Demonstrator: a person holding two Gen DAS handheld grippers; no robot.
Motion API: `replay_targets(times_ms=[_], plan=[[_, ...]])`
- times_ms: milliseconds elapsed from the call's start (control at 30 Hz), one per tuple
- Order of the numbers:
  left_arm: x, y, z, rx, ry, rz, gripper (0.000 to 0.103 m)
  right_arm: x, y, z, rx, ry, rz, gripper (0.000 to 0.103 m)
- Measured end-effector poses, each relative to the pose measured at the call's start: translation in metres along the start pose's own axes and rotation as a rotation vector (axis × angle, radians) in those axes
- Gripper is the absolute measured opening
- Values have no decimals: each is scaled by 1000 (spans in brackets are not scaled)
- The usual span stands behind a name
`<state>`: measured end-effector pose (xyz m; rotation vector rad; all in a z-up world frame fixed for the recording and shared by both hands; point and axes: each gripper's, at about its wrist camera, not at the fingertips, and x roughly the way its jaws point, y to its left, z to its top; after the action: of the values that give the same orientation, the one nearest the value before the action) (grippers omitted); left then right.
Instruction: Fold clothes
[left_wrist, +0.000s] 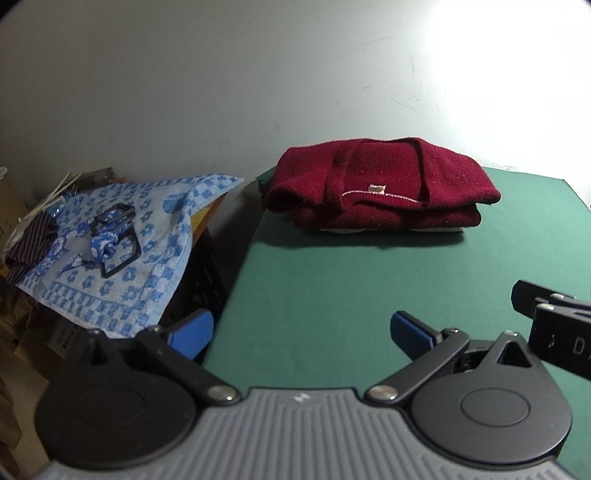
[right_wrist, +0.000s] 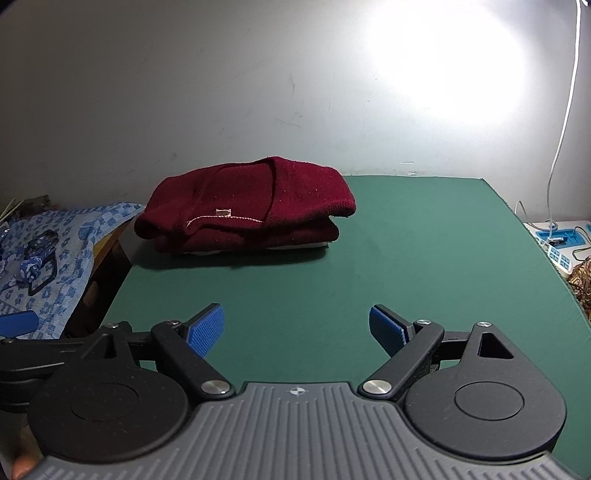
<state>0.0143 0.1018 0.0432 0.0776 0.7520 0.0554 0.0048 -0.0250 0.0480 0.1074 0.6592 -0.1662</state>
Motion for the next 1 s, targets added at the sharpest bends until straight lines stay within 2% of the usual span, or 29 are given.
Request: replay_targets(times_ms=[1000], plan=[[16,11,3,-3,32,-13,103,13,12,0,18,24,2,88]])
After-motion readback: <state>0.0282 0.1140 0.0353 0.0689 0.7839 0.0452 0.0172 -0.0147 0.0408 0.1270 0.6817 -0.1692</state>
